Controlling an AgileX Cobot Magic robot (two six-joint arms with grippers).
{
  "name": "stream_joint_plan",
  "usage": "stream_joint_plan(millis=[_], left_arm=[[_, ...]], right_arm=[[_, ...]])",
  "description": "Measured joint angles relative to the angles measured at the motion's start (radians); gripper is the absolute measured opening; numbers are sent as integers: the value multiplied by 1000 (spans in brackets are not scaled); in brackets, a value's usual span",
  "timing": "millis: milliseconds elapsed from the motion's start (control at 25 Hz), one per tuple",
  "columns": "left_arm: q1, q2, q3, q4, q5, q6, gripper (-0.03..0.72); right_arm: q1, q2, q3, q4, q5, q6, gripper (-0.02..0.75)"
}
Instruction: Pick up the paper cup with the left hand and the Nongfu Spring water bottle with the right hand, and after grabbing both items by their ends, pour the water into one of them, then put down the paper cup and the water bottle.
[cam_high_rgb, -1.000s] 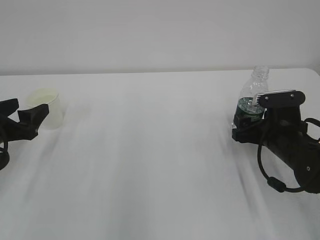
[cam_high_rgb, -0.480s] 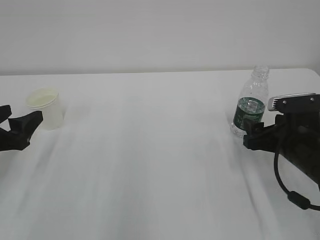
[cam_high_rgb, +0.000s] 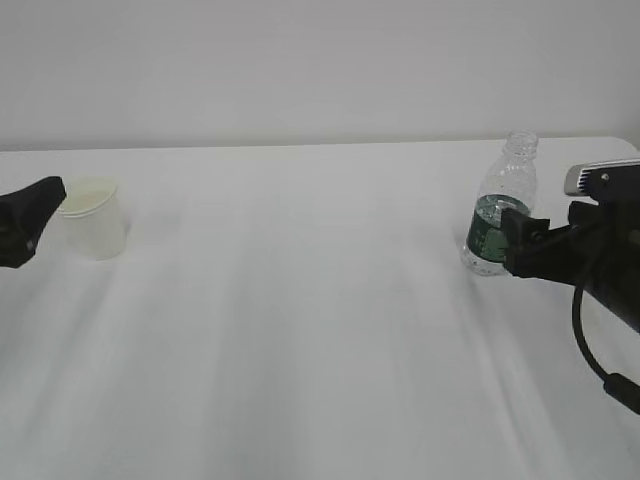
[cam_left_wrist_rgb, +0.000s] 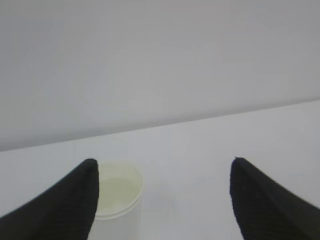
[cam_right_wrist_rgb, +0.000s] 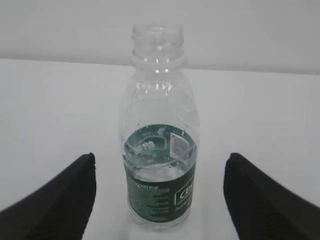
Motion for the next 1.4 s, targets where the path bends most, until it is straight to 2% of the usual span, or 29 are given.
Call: stream_joint_plan(millis=[360,520,800,1040,1400], left_arm=[[0,-195,5,-39,4,-28,587],[0,-311,7,-77,69,-31,587],[0,-547,-89,-92,366,-33,587],[0,-719,-167,-93,595,-33,587],[0,-1024,-211,-99,911,-33,587]], right_arm=[[0,-176,4,-2,105,0,595],[0,-264,4,-2,165,0,594],[0,-433,6,-2,268,-11,594],[0,-576,-25,-2,445,-36,594],[0,-816,-48,-2,675,-55,594]])
